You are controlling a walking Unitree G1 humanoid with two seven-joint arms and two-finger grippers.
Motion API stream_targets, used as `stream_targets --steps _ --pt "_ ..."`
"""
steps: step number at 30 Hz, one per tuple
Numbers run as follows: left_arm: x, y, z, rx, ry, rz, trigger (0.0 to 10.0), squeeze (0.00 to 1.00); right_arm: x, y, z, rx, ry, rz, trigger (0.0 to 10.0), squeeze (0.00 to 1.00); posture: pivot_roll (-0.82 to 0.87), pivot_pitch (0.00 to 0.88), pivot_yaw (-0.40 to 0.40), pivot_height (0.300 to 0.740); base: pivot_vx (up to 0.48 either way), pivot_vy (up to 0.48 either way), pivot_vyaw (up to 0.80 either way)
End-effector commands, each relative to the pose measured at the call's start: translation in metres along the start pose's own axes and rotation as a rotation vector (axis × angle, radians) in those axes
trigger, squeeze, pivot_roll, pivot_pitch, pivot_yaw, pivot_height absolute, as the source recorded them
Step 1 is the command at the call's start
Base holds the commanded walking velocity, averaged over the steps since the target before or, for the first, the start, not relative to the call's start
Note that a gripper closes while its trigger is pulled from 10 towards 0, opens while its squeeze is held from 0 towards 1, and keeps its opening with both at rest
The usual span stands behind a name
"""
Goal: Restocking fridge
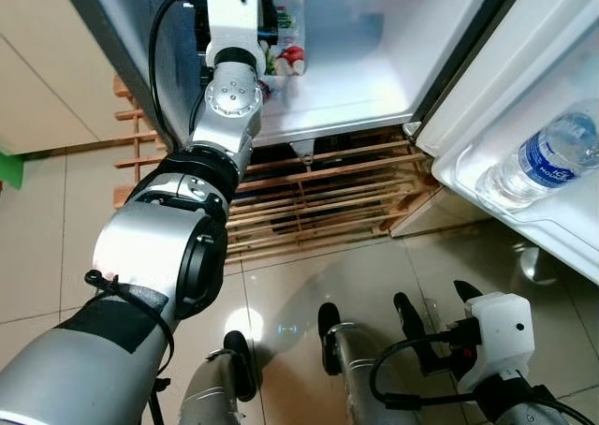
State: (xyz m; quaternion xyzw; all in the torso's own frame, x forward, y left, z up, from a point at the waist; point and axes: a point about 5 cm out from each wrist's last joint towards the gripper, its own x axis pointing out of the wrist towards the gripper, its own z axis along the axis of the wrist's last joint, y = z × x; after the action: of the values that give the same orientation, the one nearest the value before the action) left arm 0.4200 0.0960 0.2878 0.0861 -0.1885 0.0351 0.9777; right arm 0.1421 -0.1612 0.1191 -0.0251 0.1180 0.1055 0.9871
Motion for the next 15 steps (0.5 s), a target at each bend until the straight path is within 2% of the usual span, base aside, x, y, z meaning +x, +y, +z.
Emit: stream_targets --steps 1,2,3,4,5,6,7,11,12,13,14,15 --pt "0.000 -0.005 0.001 0.061 -0.005 -0.028 10.0 1.00 -0.002 0.001 -0.005 0.006 0.032 -0.009 10.0 0.00 -0.48 0.320 -0.016 0.740 0.000 0.000 0.00" --pt "0.000 -0.008 0.003 0.078 -0.009 -0.046 10.0 1.00 -0.001 0.001 -0.005 0.007 0.031 -0.008 10.0 0.00 -0.47 0.317 -0.014 0.740 0.000 0.000 0.00" --pt "-0.001 -0.016 0.005 0.060 -0.011 -0.093 10.0 1.00 0.001 0.000 -0.006 0.009 0.030 -0.005 10.0 0.00 -0.46 0.315 -0.011 0.740 0.000 0.000 0.00" --pt "-0.002 -0.019 0.005 0.050 -0.012 -0.111 10.0 0.61 0.001 0.000 -0.006 0.010 0.028 -0.003 10.0 0.00 -0.45 0.311 -0.009 0.740 0.000 0.000 0.00" --pt "-0.002 -0.019 0.005 0.050 -0.012 -0.111 10.0 0.61 0.001 0.000 -0.006 0.010 0.028 -0.003 10.0 0.00 -0.45 0.311 -0.009 0.740 0.000 0.000 0.00" --pt "-0.003 -0.022 0.004 0.027 -0.005 -0.126 10.0 0.00 0.003 0.000 -0.006 0.011 0.025 -0.002 10.0 0.00 -0.44 0.309 -0.006 0.740 0.000 0.000 0.00" --pt "-0.006 -0.026 -0.001 -0.028 0.018 -0.156 10.0 0.00 0.006 0.000 -0.007 0.013 0.017 0.000 10.0 0.00 -0.43 0.303 -0.001 0.740 0.000 0.000 0.00" --pt "-0.011 -0.030 -0.008 -0.089 0.034 -0.190 10.0 0.00 0.010 -0.001 -0.006 0.018 0.005 -0.002 10.0 0.00 -0.42 0.292 0.007 0.740 0.000 0.000 0.00" --pt "-0.014 -0.031 -0.012 -0.108 0.036 -0.204 10.0 0.00 0.013 -0.001 -0.006 0.021 -0.001 -0.003 10.0 0.00 -0.40 0.284 0.012 0.740 0.000 0.000 0.00" --pt "-0.023 -0.033 -0.022 -0.170 0.025 -0.247 10.0 0.00 0.020 -0.001 -0.004 0.031 -0.026 -0.007 10.0 0.00 -0.37 0.261 0.020 0.740 0.000 0.000 0.00" --pt "-0.023 -0.033 -0.022 -0.170 0.025 -0.247 10.0 0.00 0.020 -0.001 -0.004 0.031 -0.026 -0.007 10.0 0.00 -0.37 0.261 0.020 0.740 0.000 0.000 0.00" --pt "-0.029 -0.034 -0.026 -0.204 0.016 -0.272 10.0 0.00 0.023 -0.001 -0.002 0.035 -0.040 -0.008 10.0 0.00 -0.36 0.255 0.022 0.740 0.000 0.000 0.00"
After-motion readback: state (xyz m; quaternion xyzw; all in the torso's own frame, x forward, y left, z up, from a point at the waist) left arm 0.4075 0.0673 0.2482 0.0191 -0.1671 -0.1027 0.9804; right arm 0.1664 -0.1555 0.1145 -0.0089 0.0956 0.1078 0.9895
